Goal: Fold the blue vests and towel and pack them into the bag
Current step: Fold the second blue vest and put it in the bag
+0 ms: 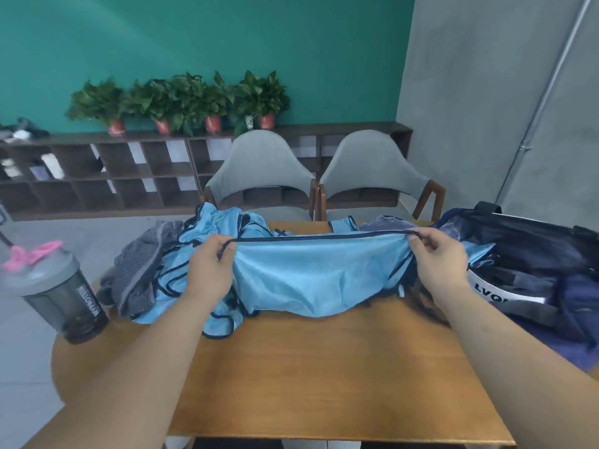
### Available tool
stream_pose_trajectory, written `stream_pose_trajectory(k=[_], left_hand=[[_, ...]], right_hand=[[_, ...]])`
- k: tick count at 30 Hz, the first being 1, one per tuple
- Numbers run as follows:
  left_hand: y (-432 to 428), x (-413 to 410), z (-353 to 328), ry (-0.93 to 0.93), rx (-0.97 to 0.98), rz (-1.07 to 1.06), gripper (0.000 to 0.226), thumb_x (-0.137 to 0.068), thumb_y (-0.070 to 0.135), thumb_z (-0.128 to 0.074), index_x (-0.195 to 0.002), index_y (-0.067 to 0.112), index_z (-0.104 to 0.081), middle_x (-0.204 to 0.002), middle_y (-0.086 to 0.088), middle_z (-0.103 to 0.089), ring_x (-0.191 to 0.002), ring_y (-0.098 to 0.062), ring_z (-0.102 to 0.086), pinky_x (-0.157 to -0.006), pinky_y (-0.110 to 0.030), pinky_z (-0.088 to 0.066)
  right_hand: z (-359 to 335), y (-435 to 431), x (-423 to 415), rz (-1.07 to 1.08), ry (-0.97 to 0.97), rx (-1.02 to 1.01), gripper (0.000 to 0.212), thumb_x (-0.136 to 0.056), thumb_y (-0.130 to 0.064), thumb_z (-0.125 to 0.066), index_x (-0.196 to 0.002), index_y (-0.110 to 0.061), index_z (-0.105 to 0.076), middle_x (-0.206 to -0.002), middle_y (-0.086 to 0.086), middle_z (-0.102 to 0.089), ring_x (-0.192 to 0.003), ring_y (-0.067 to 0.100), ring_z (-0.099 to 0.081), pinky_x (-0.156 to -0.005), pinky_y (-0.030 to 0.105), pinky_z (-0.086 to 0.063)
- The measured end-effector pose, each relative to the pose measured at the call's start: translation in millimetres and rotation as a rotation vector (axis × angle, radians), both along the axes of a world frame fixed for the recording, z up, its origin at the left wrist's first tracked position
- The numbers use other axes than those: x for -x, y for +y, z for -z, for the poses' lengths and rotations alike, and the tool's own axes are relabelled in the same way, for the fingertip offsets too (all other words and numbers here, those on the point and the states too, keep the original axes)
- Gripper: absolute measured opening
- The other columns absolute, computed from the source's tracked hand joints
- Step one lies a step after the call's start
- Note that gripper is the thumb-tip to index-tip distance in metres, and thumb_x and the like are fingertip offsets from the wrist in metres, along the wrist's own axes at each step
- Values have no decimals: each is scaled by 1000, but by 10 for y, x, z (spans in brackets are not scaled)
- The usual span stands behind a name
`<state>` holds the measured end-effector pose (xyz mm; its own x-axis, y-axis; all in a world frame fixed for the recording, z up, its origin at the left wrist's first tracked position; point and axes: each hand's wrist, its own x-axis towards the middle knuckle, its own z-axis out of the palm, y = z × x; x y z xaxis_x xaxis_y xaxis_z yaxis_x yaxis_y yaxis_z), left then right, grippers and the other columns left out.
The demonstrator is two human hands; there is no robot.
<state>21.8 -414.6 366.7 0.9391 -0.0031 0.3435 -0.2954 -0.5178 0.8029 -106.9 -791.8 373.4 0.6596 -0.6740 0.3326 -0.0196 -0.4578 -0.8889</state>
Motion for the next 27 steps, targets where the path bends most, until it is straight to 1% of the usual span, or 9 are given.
stream_pose_trajectory(k=[4,6,10,13,15,19,21,24,27], left_hand=[[115,-240,-788,-69,-65,44,8,-101,28,-69,-100,21,-74,-92,3,-75,-89,-20,-70,-84,-39,-56],[163,-271,-1162,-110,-100,36,9,-97,36,-74,-92,28,-75,-89,7,-75,-86,-12,-70,-76,-32,-53],[178,-291,-1761,-130,-151,76,7,-96,36,-75,-90,32,-74,-91,8,-72,-87,-9,-66,-82,-31,-51],[129,-240,-2105,-92,-160,47,6,-100,33,-71,-96,30,-75,-94,8,-67,-94,-21,-63,-83,-34,-48],[85,-168,-2330,-147,-101,-34,10,-102,32,-68,-104,25,-75,-92,10,-66,-93,-23,-65,-82,-33,-50],[-46,-42,-2694,-128,248,-32,10,-107,24,-57,-116,21,-62,-78,-3,-78,-64,-28,-75,-80,-50,-65],[-92,44,-2832,-48,375,38,10,-110,19,-52,-120,19,-54,-82,-4,-80,-63,-31,-76,-79,-52,-63],[-75,90,-3006,-137,472,55,11,-110,20,-53,-120,17,-54,-94,-2,-79,-68,-30,-78,-78,-51,-64],[-21,111,-3120,-181,508,37,10,-108,20,-56,-118,17,-56,-95,-3,-80,-70,-29,-78,-74,-45,-65]], right_hand=[[-699,-274,-139,-74,-7,-16,8,-92,-30,-80,-100,-28,-79,-86,-7,-78,-77,19,-72,-79,35,-59],[-1019,-395,-183,-106,4,-79,13,-87,-29,-86,-96,-22,-80,-84,-2,-78,-70,22,-69,-74,38,-61],[-1607,-468,-203,-109,-50,-103,13,-82,-28,-90,-84,-22,-79,-83,-4,-74,-71,12,-61,-77,30,-54],[-2000,-394,-147,-97,-104,-148,14,-85,-27,-87,-89,-19,-77,-72,2,-62,-57,18,-44,-55,27,-38],[-2242,-327,-135,-109,-166,-202,13,-89,-24,-83,-97,-16,-75,-61,3,-58,-48,19,-38,-48,25,-30],[-2668,-74,-93,-188,-256,-183,5,-102,-22,-66,-102,-23,-61,-80,1,-78,-54,15,-68,-47,22,-46],[-2827,52,-43,-229,-252,-218,9,-106,-18,-58,-101,-23,-54,-88,4,-79,-65,19,-75,-52,26,-54],[-3021,101,-6,-194,-396,-249,3,-105,-13,-56,-107,-15,-55,-96,10,-78,-77,25,-78,-67,36,-60],[-3166,123,45,-183,-369,-234,5,-103,-16,-61,-107,-14,-60,-98,11,-78,-77,24,-79,-65,35,-62]])
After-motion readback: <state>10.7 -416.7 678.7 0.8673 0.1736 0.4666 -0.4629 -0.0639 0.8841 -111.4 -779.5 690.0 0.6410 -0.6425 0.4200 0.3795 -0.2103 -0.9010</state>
